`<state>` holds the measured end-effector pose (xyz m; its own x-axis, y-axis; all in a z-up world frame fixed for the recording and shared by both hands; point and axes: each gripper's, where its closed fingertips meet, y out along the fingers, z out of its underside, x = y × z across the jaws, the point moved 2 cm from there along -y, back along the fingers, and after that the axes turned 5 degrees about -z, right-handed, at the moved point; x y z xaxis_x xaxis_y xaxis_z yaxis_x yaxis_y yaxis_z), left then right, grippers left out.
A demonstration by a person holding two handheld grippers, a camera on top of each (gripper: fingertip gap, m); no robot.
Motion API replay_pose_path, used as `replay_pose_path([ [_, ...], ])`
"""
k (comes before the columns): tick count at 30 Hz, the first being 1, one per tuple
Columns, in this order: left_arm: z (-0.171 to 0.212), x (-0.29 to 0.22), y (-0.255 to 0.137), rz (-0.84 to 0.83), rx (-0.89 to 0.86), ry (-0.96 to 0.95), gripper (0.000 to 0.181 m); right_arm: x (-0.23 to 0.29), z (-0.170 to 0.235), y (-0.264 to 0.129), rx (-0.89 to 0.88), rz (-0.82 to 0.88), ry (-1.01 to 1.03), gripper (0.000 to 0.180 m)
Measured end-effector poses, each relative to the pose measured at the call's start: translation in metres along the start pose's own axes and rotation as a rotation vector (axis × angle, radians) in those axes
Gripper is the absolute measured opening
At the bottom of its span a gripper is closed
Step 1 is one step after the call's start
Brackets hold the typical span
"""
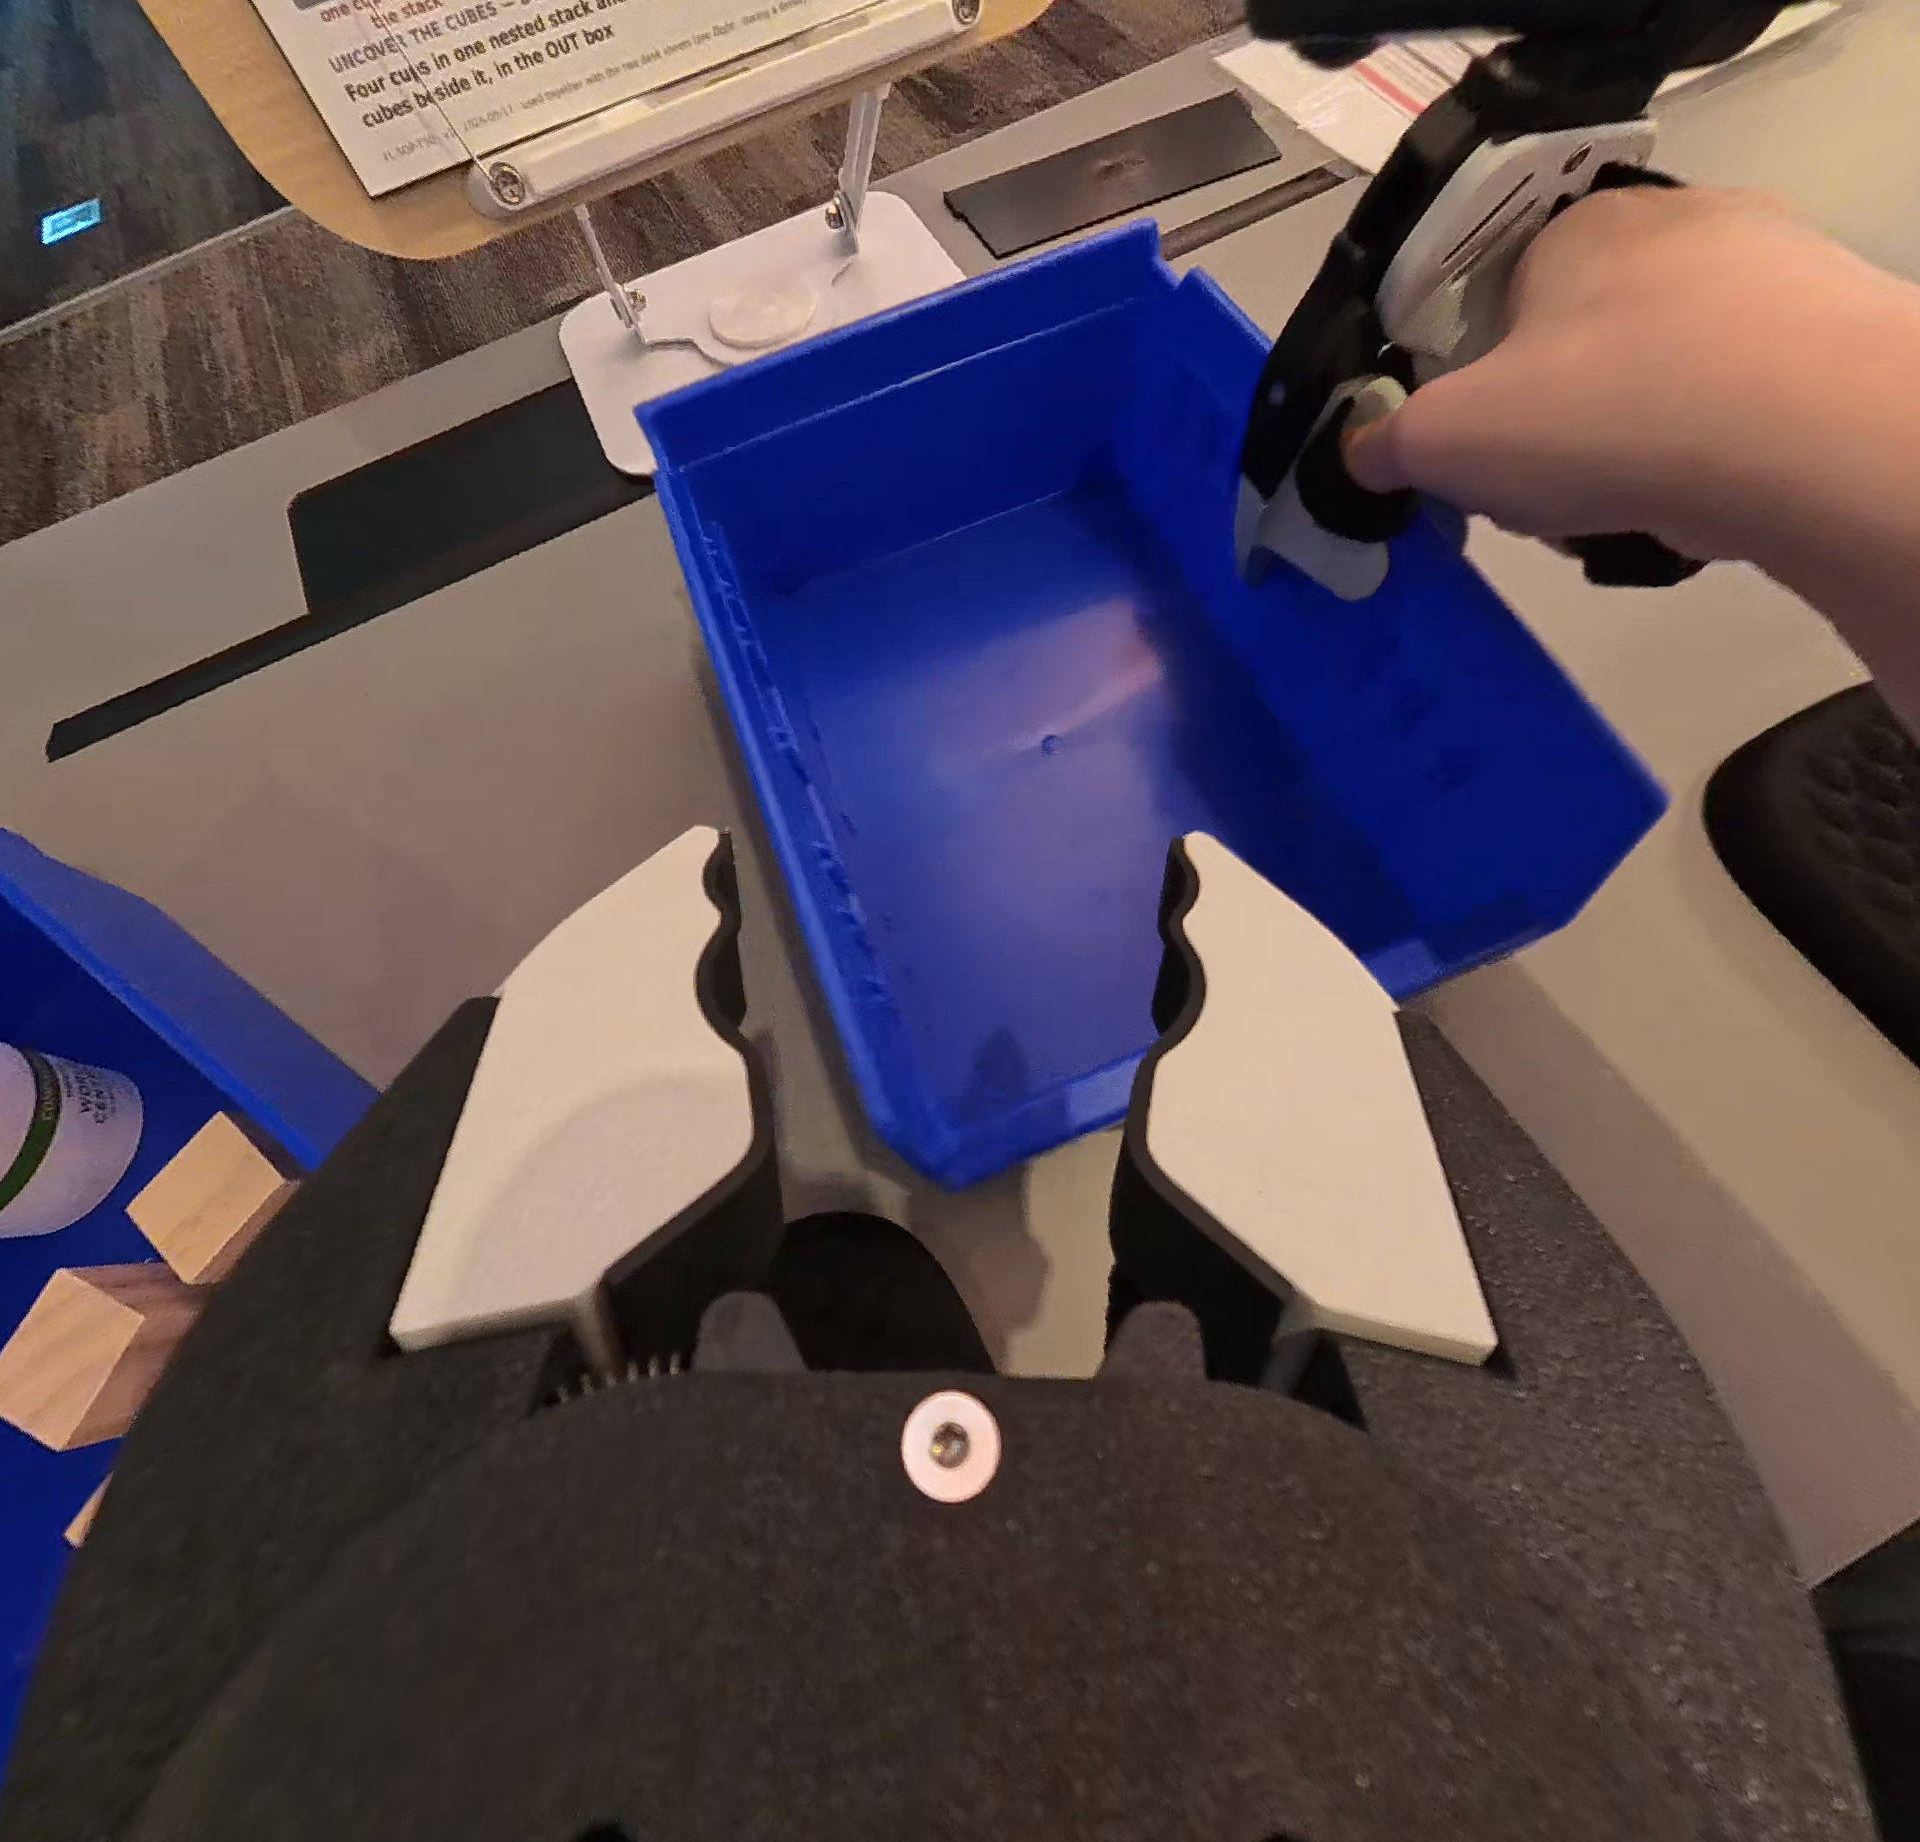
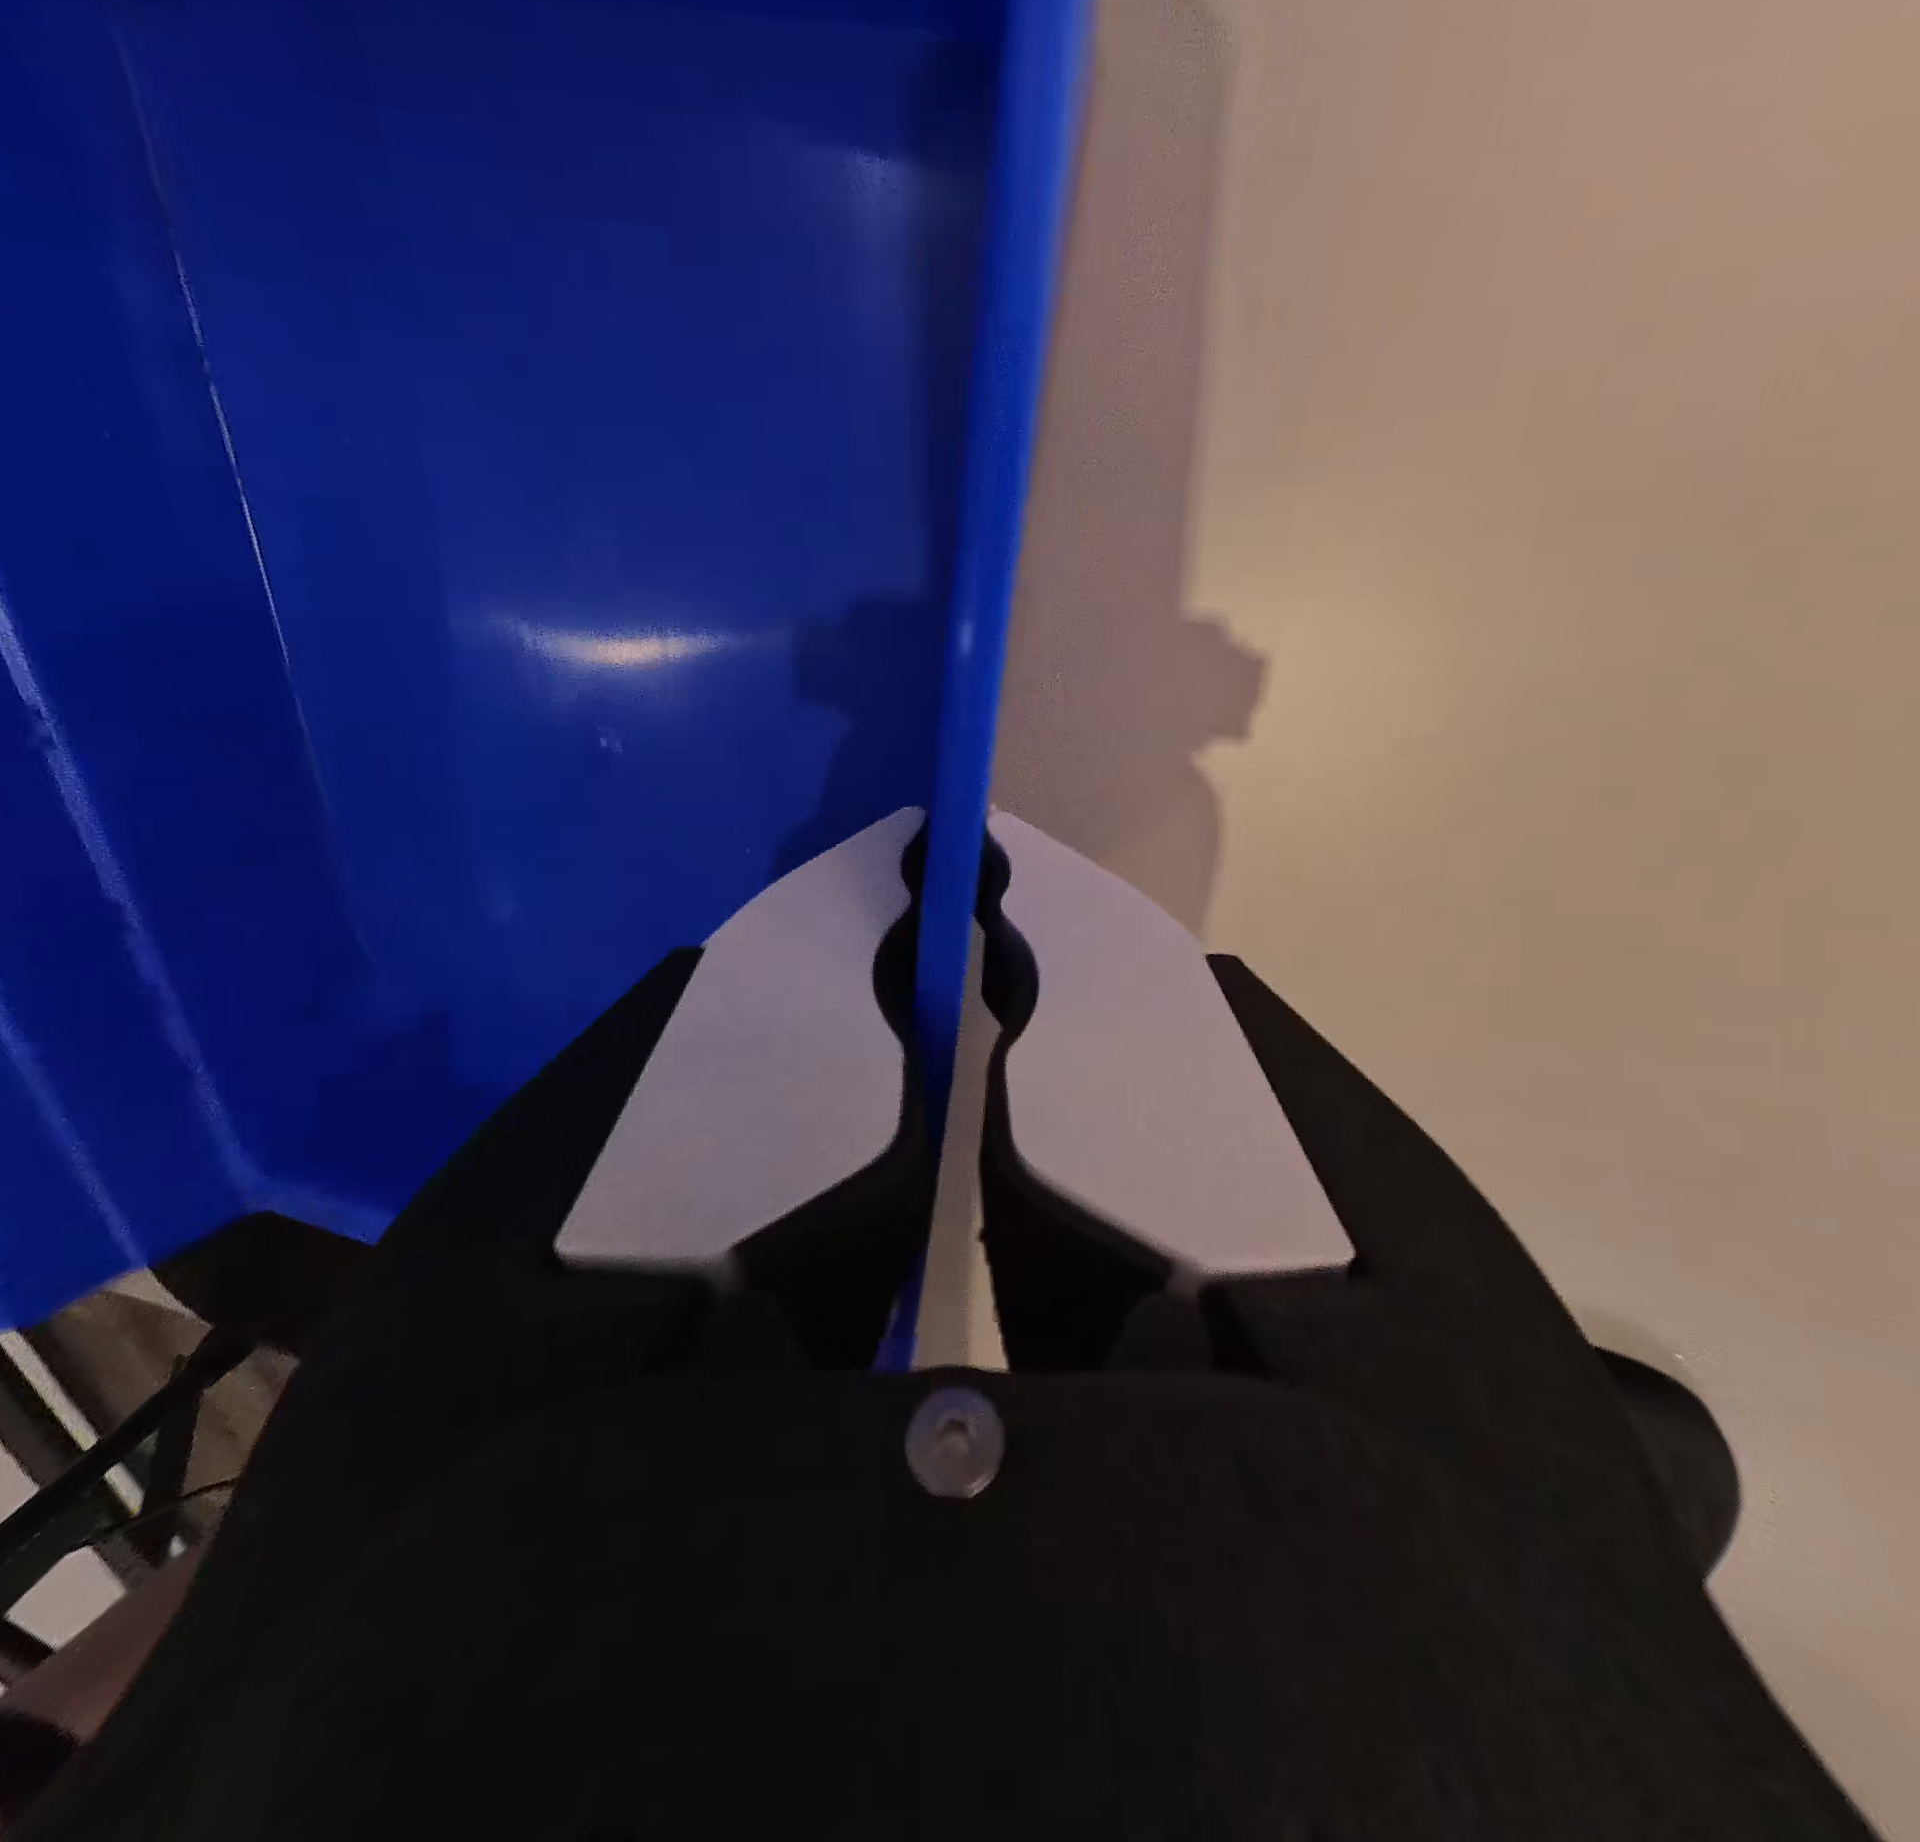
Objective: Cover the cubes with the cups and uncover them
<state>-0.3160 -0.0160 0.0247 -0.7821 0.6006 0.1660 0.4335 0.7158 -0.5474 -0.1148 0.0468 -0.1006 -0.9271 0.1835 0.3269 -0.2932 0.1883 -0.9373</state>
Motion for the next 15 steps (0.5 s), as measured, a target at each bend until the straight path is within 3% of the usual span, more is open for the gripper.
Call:
replay_pose_path([
  [9, -0.004, -0.019, 0.001, 0.03, -0.02, 0.012, 0.075, -0.054, -0.009, -0.025, 0.02, -0.056, -0.014, 0.005],
  [15, -0.007, -0.043, 0.001, 0.069, -0.036, 0.042, 0.074, -0.136, -0.028, -0.068, -0.076, -0.131, 0.087, 0.004],
])
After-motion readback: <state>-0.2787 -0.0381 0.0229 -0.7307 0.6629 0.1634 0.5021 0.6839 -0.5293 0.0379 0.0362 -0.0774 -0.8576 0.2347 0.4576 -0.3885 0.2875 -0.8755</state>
